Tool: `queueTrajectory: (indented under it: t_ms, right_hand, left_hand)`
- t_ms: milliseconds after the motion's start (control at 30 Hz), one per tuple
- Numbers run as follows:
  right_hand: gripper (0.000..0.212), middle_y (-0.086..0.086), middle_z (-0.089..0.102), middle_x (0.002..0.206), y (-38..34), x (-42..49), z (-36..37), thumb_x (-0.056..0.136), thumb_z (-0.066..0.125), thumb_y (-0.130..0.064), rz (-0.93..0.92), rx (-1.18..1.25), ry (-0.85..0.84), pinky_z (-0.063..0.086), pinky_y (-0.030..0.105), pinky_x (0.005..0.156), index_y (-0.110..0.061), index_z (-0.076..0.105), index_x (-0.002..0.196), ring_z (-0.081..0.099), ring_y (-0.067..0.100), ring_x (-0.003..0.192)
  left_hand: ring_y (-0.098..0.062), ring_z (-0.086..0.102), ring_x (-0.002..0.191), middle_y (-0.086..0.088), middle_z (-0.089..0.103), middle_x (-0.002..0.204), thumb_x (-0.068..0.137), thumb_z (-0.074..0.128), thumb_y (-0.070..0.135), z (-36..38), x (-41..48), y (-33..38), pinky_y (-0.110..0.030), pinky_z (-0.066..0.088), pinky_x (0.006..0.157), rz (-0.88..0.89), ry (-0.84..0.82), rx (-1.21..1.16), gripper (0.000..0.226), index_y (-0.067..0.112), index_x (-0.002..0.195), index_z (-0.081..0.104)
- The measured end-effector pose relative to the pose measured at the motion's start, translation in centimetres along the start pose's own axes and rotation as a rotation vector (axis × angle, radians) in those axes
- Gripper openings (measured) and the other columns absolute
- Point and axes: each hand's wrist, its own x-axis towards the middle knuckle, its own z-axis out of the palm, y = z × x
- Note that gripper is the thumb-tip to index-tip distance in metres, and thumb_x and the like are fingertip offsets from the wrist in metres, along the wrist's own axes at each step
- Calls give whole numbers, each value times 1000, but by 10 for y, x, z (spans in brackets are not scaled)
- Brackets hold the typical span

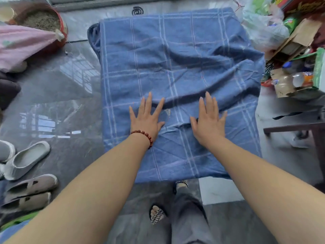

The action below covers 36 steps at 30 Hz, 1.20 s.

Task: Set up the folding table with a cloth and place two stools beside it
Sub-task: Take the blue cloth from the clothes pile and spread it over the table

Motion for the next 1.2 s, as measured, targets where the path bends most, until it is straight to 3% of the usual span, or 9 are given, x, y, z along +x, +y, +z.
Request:
queueTrajectory:
  t_ms: [100,267,333,600,767,867,1033,1100,1200]
  right_hand:
    - [65,1,-16,157,11,-19,9,97,30,-45,29,-3,-24,8,67,107,-16,6,150,-11,24,145]
    - [76,-2,-36,150,35,-41,24,89,10,-65,103,-73,-134,11,72,103,-26,-25,144,-20,34,142]
    - [78,-2,-39,148,43,-46,30,83,0,-68,78,-93,-135,9,71,103,-26,-30,142,-23,33,141]
    - [76,0,-34,151,31,-71,47,84,-2,-64,139,-31,-68,-1,72,103,-24,-23,145,-25,32,140]
    - [75,0,-34,151,26,-88,54,88,5,-63,139,-11,-77,-1,72,103,-24,-22,145,-25,33,140]
    - [71,-2,-26,155,25,-92,50,93,16,-58,133,6,-61,5,70,104,-25,-15,148,-17,31,143]
    - [62,8,15,153,44,-84,26,92,46,-34,117,28,125,29,51,97,-14,20,145,22,31,135]
    - [57,12,21,149,57,-77,18,91,51,-26,126,47,147,33,49,95,-9,27,140,28,33,130]
    - [51,16,28,143,70,-74,11,90,55,-20,155,80,172,37,48,92,-3,33,133,35,36,123]
  left_hand:
    - [-23,-24,141,0,-33,151,96,24,53,14,-24,5,-61,-4,109,-14,45,-43,67,40,141,-23]
    - [-24,-33,137,4,-40,146,80,10,75,40,-48,15,-72,-5,100,-20,-66,-95,73,48,136,-28]
    - [-25,-35,135,4,-43,144,74,5,79,48,-48,14,-74,-6,99,-7,-51,-75,76,48,133,-32]
    - [-24,-32,137,5,-41,145,67,-1,81,59,-53,8,-73,-6,100,17,7,-41,79,50,130,-36]
    - [-23,-29,138,8,-48,139,65,-4,80,62,-72,0,-71,-2,102,27,-22,14,78,49,126,-41]
    - [-22,-27,140,6,-41,146,68,-1,79,60,-82,-4,-70,0,103,24,-42,45,77,48,127,-40]
    - [-21,-13,143,3,-24,154,83,20,71,51,-89,-5,-64,6,108,22,-44,11,77,42,141,-19]
    - [-22,-1,143,-2,-7,156,85,30,68,45,-91,2,-62,7,109,27,11,11,77,35,148,1]
    - [-23,15,137,-3,13,150,85,42,64,38,-93,22,-59,9,110,82,59,-2,70,29,142,23]
